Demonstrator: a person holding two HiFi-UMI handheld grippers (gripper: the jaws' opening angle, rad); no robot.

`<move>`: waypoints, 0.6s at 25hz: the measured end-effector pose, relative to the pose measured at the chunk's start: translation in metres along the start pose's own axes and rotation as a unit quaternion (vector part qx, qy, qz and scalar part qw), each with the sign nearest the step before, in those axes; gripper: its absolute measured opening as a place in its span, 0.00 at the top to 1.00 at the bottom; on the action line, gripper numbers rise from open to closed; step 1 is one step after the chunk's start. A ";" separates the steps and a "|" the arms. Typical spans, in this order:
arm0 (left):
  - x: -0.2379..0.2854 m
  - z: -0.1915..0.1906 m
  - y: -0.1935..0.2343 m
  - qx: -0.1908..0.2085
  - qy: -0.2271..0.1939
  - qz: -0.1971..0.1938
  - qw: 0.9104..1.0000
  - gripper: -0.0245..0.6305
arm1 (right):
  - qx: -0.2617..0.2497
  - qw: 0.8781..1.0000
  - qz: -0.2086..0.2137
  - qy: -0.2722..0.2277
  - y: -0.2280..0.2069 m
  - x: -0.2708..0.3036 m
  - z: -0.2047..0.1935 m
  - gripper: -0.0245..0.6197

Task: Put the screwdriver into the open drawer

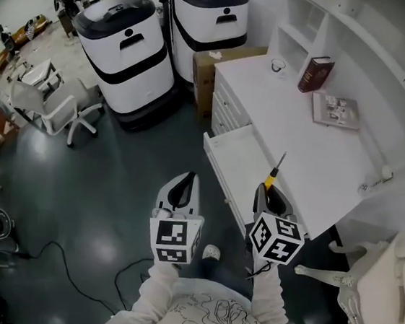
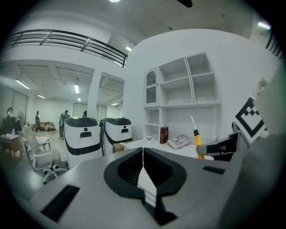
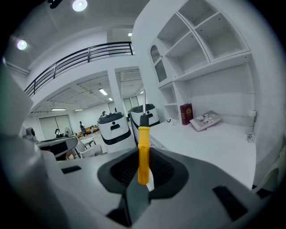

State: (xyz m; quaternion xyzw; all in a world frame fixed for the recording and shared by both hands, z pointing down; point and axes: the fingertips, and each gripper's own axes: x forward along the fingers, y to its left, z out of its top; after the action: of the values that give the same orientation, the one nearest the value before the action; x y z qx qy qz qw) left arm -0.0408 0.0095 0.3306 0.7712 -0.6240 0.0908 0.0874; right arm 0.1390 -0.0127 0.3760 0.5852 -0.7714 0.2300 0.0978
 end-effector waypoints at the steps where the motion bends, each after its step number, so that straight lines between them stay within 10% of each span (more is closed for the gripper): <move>1: 0.004 -0.001 0.000 -0.002 0.004 0.001 1.000 0.95 | 0.001 1.000 0.001 0.003 -0.002 0.005 0.001 0.86; 15: 0.070 -0.016 0.007 -0.012 0.047 0.001 0.999 0.95 | 0.011 0.999 0.005 0.051 -0.025 0.066 -0.002 0.86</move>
State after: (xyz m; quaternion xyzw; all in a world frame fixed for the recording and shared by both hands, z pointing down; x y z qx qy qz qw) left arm -0.0339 -0.0544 0.3640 0.7642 -0.6211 0.1202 0.1257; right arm 0.1430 -0.0738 0.4120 0.5697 -0.7659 0.2688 0.1291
